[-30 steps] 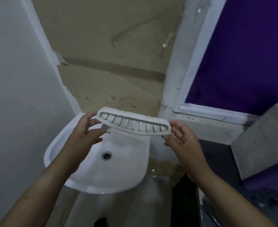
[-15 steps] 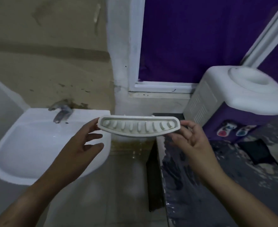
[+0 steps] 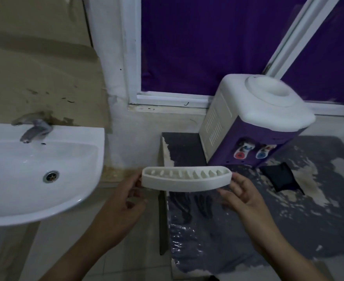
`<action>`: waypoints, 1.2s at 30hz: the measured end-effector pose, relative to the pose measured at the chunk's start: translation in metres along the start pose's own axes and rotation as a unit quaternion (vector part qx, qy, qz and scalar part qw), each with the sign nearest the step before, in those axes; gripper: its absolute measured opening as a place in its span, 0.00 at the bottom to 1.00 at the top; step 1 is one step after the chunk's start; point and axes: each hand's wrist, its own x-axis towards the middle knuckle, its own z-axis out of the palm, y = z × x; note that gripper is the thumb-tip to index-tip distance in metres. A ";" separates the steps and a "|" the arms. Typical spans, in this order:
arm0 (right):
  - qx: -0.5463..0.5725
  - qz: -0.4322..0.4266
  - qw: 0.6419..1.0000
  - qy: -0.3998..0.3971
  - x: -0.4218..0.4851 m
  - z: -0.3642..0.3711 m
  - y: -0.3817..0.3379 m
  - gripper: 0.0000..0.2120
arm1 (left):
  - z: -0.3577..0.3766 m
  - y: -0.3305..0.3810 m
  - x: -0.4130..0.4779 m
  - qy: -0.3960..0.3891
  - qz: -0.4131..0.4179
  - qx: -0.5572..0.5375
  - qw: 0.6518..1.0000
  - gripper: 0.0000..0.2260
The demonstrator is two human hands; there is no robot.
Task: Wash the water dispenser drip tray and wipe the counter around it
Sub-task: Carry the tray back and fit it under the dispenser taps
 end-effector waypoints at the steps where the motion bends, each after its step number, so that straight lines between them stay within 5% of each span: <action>1: -0.005 0.007 1.000 0.005 0.006 -0.013 0.005 0.20 | 0.015 0.003 0.003 -0.003 0.003 0.000 1.000 0.31; 11: -0.031 0.076 0.995 -0.056 0.108 -0.177 0.069 0.17 | 0.211 0.037 0.062 0.021 -0.018 0.054 0.998 0.27; 19: -0.173 0.099 0.974 -0.107 0.199 -0.261 0.110 0.20 | 0.330 0.031 0.137 -0.039 -0.107 0.049 0.992 0.24; 23: -0.133 0.115 0.980 -0.090 0.247 -0.265 0.129 0.14 | 0.362 0.024 0.183 -0.031 -0.121 0.078 0.989 0.15; 28: -0.038 0.192 0.976 -0.100 0.287 -0.266 0.161 0.05 | 0.392 0.005 0.215 -0.004 -0.157 0.042 0.987 0.19; 31: 0.089 0.283 0.947 -0.124 0.295 -0.265 0.175 0.19 | 0.403 -0.007 0.222 0.044 -0.182 0.018 0.982 0.23; 36: 0.139 0.252 0.951 -0.114 0.300 -0.257 0.183 0.28 | 0.409 -0.020 0.227 0.037 -0.175 0.036 0.983 0.26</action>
